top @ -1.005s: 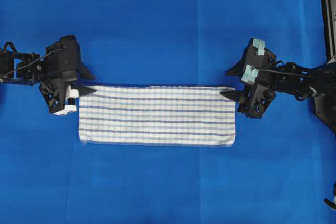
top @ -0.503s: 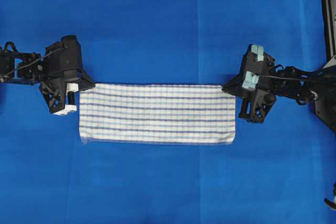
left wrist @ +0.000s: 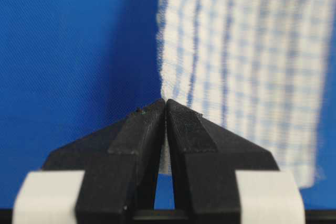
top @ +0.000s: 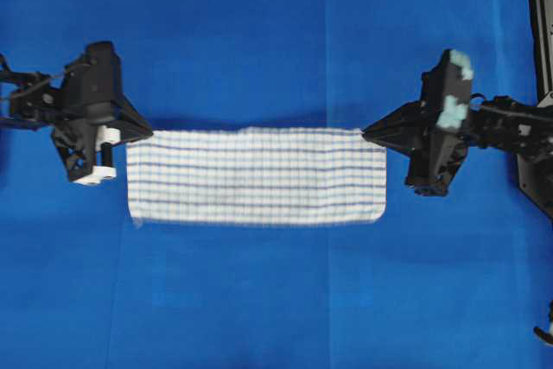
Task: Fold the blue towel.
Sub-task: 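Lift the towel and rotate it to lie vertically, lowering it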
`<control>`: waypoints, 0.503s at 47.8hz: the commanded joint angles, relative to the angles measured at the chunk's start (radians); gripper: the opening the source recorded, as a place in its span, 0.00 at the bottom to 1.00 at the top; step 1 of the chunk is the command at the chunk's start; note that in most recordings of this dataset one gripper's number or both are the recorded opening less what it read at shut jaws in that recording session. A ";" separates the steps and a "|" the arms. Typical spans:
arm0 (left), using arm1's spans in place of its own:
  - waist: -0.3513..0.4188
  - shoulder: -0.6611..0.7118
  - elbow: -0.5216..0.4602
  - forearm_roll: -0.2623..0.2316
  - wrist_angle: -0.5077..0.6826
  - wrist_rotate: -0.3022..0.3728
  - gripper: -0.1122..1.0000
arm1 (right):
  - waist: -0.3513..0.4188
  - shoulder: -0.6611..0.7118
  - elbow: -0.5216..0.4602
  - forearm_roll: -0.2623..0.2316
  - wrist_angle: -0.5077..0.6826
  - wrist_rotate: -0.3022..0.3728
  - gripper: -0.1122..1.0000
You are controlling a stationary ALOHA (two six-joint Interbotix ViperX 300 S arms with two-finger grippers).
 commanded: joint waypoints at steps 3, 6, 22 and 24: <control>0.002 -0.115 -0.015 0.002 0.049 0.002 0.12 | -0.009 -0.100 -0.006 0.002 0.038 -0.002 0.06; 0.000 -0.158 -0.011 0.002 0.063 0.002 0.12 | -0.012 -0.135 -0.006 0.000 0.054 -0.002 0.06; -0.023 -0.219 0.009 0.000 0.040 -0.031 0.12 | -0.057 -0.149 -0.017 -0.002 0.058 -0.003 0.06; -0.029 -0.209 0.005 0.000 0.017 -0.041 0.12 | -0.075 -0.141 -0.023 -0.003 0.058 -0.003 0.06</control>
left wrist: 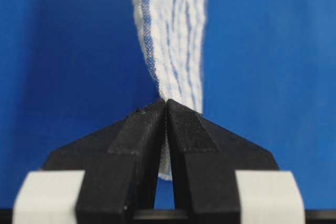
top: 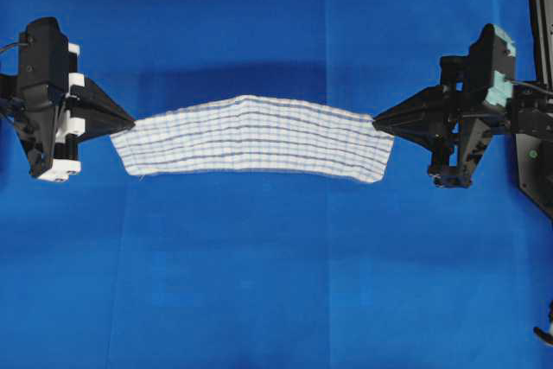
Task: Fold the blue towel.
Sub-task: 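Lift the towel and rotate it to lie vertically, lowering it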
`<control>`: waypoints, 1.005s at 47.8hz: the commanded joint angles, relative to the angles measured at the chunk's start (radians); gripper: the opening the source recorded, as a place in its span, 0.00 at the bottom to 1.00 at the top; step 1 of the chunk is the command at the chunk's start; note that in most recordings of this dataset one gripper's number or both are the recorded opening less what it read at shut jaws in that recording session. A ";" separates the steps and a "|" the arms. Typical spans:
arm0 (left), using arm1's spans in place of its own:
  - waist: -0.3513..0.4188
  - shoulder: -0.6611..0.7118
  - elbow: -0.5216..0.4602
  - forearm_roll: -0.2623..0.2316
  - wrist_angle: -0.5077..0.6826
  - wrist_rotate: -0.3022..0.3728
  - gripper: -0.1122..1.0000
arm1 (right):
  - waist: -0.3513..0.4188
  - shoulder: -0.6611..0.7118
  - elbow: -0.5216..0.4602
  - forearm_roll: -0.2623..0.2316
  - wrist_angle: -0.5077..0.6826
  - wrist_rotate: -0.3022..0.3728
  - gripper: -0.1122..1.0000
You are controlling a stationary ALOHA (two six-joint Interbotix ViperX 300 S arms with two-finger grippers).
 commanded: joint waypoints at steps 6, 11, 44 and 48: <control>-0.051 0.061 -0.049 0.000 -0.120 -0.058 0.12 | -0.094 0.035 -0.055 -0.012 -0.005 -0.008 0.06; -0.078 0.121 -0.092 0.000 -0.155 -0.083 0.12 | -0.141 0.058 -0.084 -0.032 -0.003 -0.008 0.06; -0.166 0.552 -0.555 -0.005 -0.233 -0.190 0.12 | -0.408 0.233 -0.308 -0.167 0.002 -0.011 0.06; -0.173 0.595 -0.606 -0.005 -0.235 -0.195 0.12 | -0.423 0.259 -0.334 -0.183 0.008 -0.011 0.06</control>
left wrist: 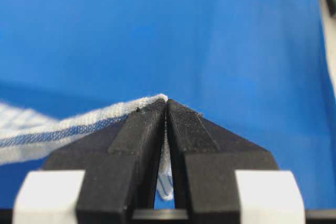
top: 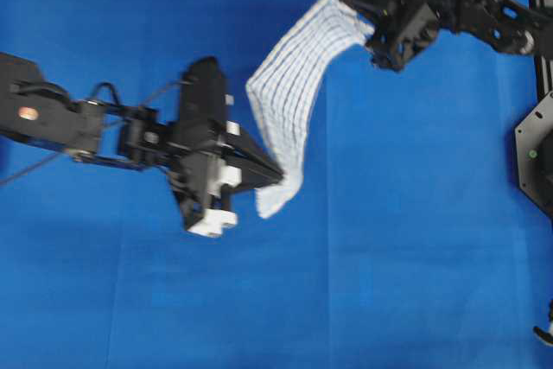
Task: Fold the blue towel.
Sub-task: 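Lift the towel and rotate it to lie vertically, lowering it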
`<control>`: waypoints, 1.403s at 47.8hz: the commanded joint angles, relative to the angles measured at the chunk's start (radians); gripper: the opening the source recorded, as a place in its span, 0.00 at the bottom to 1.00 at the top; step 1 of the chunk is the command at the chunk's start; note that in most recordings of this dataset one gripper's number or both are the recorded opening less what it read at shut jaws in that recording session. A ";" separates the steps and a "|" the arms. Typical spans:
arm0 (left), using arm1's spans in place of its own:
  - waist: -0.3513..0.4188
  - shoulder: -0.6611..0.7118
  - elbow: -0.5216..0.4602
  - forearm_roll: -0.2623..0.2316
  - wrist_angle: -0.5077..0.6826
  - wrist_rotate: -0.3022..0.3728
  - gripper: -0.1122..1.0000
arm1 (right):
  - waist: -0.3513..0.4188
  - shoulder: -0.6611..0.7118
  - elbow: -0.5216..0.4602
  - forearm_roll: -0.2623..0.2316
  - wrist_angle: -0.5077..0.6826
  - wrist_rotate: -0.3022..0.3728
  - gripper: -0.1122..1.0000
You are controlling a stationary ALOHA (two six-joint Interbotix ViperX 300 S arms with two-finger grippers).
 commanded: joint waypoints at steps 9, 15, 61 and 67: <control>-0.017 0.092 -0.150 -0.003 -0.017 -0.003 0.12 | -0.025 0.066 -0.106 -0.048 0.003 -0.003 0.06; -0.015 0.120 -0.166 -0.003 -0.074 -0.005 0.12 | -0.025 0.104 -0.149 -0.064 0.015 -0.006 0.06; -0.057 0.126 0.055 -0.028 -0.425 -0.072 0.12 | -0.066 0.336 -0.276 -0.117 0.054 -0.006 0.06; -0.057 0.103 0.110 -0.031 -0.451 -0.097 0.12 | -0.066 0.368 -0.314 -0.120 0.066 -0.006 0.06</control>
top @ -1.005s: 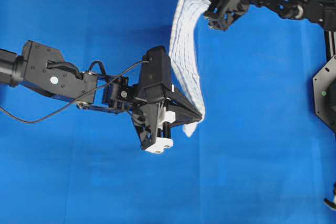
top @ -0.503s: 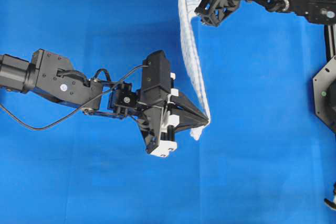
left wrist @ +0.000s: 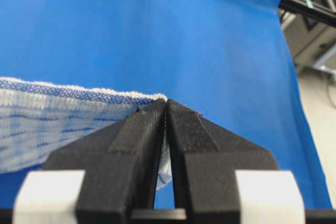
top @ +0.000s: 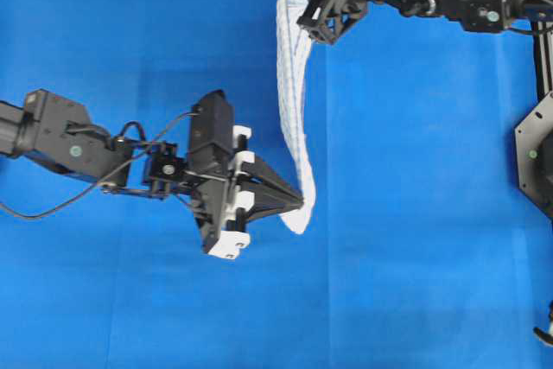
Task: Fold the blue towel.
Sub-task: 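Lift the towel and rotate it to lie vertically, lowering it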
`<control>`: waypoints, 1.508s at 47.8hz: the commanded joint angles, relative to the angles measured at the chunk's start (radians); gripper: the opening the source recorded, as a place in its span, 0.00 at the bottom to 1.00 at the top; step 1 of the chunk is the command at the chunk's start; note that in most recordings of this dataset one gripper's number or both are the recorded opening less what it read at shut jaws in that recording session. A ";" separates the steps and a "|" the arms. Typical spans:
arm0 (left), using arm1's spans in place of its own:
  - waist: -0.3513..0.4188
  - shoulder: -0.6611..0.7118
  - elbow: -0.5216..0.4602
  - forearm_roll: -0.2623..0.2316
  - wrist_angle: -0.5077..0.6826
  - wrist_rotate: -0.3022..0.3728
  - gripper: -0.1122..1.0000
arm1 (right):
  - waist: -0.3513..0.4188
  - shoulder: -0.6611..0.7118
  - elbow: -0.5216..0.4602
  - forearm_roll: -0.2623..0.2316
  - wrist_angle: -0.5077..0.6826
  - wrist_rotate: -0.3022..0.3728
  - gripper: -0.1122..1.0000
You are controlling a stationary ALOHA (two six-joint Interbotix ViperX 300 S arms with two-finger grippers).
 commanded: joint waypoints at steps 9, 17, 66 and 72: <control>-0.011 -0.074 0.086 -0.005 -0.049 -0.025 0.12 | -0.003 0.057 -0.104 -0.008 0.049 -0.003 0.06; -0.009 -0.080 0.130 -0.028 -0.046 -0.026 0.12 | 0.000 0.103 -0.143 -0.008 0.075 -0.003 0.06; -0.023 -0.365 0.290 -0.040 0.256 -0.114 0.93 | 0.048 0.086 -0.201 -0.124 0.120 0.000 0.92; 0.003 -0.449 0.325 -0.034 0.276 -0.098 0.93 | 0.048 0.025 -0.167 -0.124 0.132 0.000 0.92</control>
